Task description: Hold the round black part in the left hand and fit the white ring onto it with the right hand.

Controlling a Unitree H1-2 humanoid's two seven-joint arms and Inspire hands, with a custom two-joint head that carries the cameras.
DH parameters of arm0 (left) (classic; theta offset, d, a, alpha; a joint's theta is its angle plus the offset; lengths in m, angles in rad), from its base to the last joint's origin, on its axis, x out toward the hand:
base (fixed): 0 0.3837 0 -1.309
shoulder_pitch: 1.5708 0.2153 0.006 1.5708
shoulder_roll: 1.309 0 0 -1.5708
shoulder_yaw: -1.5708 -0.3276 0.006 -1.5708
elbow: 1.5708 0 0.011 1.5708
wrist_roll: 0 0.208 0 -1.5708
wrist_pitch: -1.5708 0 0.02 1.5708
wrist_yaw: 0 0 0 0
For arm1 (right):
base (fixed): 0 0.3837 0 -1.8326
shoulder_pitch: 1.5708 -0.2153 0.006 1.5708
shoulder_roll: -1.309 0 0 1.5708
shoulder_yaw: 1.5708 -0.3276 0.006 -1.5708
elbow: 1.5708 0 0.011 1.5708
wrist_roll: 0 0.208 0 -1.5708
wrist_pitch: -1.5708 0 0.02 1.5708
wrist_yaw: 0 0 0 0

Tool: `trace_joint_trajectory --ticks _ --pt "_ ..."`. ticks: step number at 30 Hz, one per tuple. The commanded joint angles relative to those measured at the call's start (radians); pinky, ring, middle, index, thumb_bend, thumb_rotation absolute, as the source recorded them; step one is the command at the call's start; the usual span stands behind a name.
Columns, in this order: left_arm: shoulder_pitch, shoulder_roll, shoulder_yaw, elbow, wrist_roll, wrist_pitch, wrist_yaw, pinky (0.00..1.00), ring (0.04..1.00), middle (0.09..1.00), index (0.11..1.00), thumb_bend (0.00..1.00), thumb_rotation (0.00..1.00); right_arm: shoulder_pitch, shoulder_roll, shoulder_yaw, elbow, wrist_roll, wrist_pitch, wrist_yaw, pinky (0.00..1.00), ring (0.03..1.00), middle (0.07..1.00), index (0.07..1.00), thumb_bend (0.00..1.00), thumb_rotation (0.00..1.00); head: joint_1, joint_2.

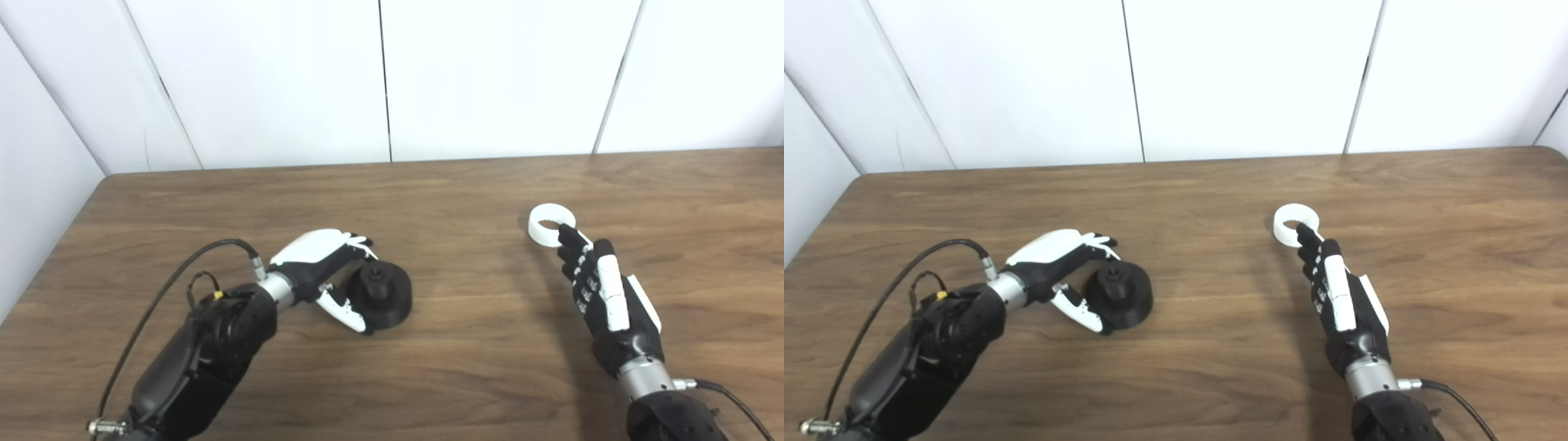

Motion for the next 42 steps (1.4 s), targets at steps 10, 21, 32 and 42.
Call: trace_joint_trajectory --ticks 10,21,32,42 --pt "0.031 -0.029 -0.034 -0.035 0.017 -0.023 -0.002 1.0 1.0 0.978 0.711 0.92 0.27 -0.009 0.016 0.007 -0.039 -0.009 -0.019 -0.004 1.0 0.963 0.946 0.901 0.6 1.0 -0.009 0.005" --pt "0.063 -0.056 -0.059 -0.088 0.033 -0.033 -0.009 1.0 1.0 0.974 0.708 0.91 0.27 -0.007 0.019 0.005 -0.049 -0.006 -0.016 -0.004 1.0 0.964 0.945 0.901 0.6 1.0 -0.017 0.012" --pt "0.083 -0.079 -0.08 -0.11 0.051 -0.019 -0.025 0.96 1.0 0.984 0.707 0.93 0.26 -0.006 0.019 0.006 -0.053 -0.006 -0.013 -0.004 1.0 0.964 0.946 0.904 0.61 1.0 -0.021 0.016" --pt "0.089 -0.082 -0.087 -0.113 0.057 -0.033 -0.025 1.0 1.0 0.986 0.712 0.92 0.26 -0.013 0.011 0.0 -0.052 -0.012 -0.014 -0.005 1.0 0.965 0.946 0.902 0.62 0.98 -0.022 0.016"
